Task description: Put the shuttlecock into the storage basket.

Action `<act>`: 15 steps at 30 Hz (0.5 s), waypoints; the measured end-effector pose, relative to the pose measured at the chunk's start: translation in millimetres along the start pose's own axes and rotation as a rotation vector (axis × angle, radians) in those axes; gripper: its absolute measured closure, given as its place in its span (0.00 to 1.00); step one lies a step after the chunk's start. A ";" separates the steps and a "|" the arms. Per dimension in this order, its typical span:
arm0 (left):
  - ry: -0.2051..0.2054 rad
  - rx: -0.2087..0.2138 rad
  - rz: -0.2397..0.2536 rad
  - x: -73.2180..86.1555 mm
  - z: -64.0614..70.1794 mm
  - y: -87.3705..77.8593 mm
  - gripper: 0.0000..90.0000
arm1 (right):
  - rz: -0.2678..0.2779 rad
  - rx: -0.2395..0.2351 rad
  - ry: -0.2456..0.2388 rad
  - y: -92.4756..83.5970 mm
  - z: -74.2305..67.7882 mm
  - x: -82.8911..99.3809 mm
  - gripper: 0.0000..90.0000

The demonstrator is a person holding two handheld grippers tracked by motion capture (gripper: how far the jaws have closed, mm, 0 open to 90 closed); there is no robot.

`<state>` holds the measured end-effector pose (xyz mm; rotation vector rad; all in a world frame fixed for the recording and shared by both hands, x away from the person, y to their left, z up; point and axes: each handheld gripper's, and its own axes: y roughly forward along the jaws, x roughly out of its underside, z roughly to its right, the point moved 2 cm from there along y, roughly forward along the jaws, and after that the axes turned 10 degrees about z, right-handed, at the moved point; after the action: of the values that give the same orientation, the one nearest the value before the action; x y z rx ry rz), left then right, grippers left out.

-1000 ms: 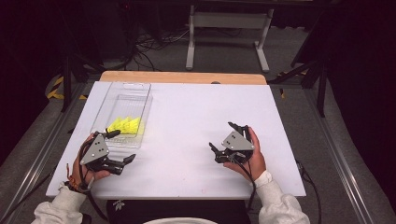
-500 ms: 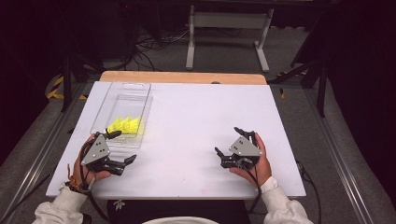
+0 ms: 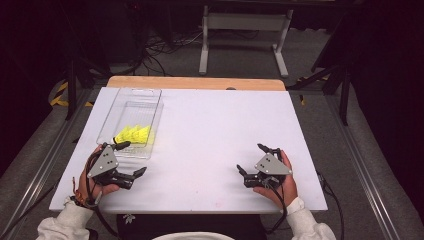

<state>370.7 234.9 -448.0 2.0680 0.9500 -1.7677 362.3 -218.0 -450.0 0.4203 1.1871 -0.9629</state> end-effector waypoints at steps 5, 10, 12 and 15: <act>-0.014 0.013 -0.007 1.6 6.2 -1.7 0.05 | -0.011 0.012 0.026 -4.0 2.9 5.3 0.06; -0.020 0.028 -0.020 4.7 12.3 -2.2 0.04 | 0.006 0.010 0.035 -4.6 5.3 4.4 0.05; -0.025 0.029 -0.018 4.9 11.6 -1.5 0.04 | 0.010 0.009 0.038 -4.8 5.6 4.1 0.05; -0.024 0.024 -0.019 5.5 11.4 -2.0 0.04 | 0.010 0.011 0.046 -4.5 6.7 4.7 0.05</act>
<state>360.8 231.5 -455.4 2.0540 0.9494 -1.8172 362.9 -227.3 -451.1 0.4587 1.2207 -0.9560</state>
